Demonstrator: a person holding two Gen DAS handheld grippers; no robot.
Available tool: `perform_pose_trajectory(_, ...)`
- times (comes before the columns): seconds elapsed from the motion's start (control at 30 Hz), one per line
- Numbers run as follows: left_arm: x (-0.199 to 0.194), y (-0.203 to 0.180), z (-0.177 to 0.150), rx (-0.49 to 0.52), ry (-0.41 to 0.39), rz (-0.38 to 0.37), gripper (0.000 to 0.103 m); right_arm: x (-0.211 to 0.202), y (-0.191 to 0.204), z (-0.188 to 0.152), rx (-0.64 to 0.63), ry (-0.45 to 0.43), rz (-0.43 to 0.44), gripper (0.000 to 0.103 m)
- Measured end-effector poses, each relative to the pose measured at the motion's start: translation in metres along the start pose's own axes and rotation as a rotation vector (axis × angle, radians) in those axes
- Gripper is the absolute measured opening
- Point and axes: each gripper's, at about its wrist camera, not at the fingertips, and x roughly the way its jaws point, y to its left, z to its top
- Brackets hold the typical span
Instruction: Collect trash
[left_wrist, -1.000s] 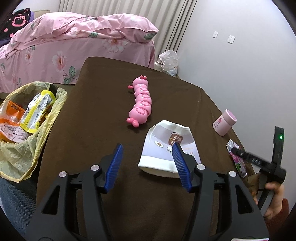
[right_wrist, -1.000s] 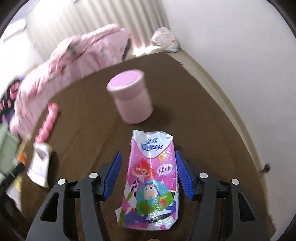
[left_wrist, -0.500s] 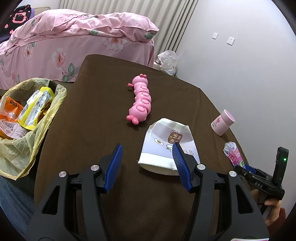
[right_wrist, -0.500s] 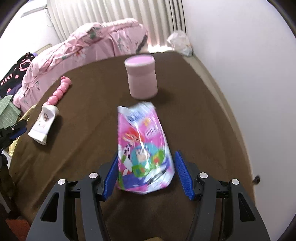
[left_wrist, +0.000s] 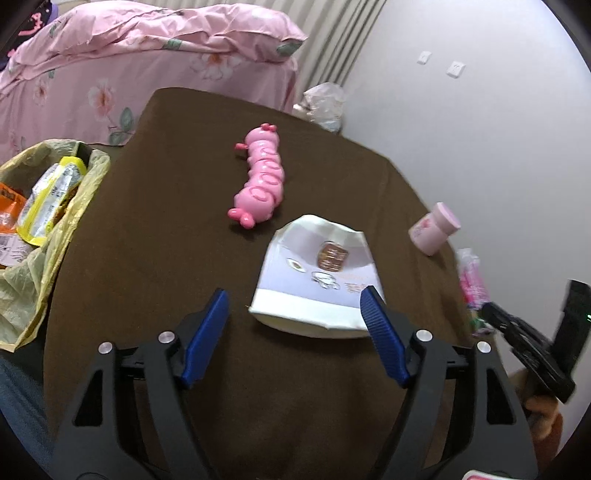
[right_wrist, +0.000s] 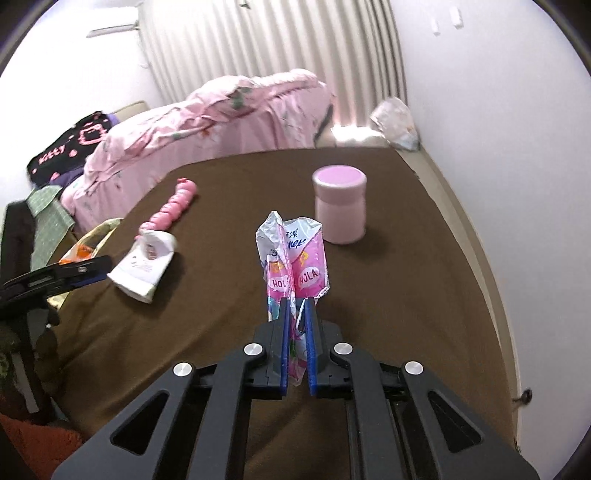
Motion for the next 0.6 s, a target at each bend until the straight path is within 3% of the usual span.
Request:
perform_pose_trajectory(0.17,0.018,-0.002,0.010,-0.062,0.041,0.011,0.069,-0.002,0.008,-0.005,-0.028,-0.019,0.040,0.009)
perform_pose_trajectory(0.2,0.019,-0.003,0.012,-0.065,0.045,0.012,0.065,-0.003,0.009,-0.007,-0.031,-0.021,0.044,0.009)
perform_pose_trajectory(0.23,0.022,-0.004,0.013,-0.072,0.054,0.003,0.052,-0.004,0.010,-0.009,-0.031,-0.023,0.049,0.009)
perform_pose_trajectory(0.3,0.025,-0.006,0.012,-0.088,0.068,-0.001,0.038,-0.005,0.008,-0.012,-0.026,-0.025,0.059,0.009)
perform_pose_trajectory(0.33,0.025,-0.008,0.010,-0.089,0.064,-0.009,0.035,-0.006,0.007,-0.014,-0.022,-0.027,0.062,0.009)
perform_pose_trajectory(0.37,0.022,-0.010,0.009,-0.084,0.052,-0.009,0.031,-0.007,0.007,-0.015,-0.019,-0.029,0.064,0.009)
perform_pose_trajectory(0.43,0.008,-0.022,0.010,-0.021,-0.010,0.013,0.013,-0.009,0.005,-0.015,-0.018,-0.031,0.065,0.009)
perform_pose_trajectory(0.6,-0.027,-0.051,0.013,0.125,-0.123,0.042,0.008,-0.011,0.005,-0.015,-0.015,-0.041,0.069,0.009)
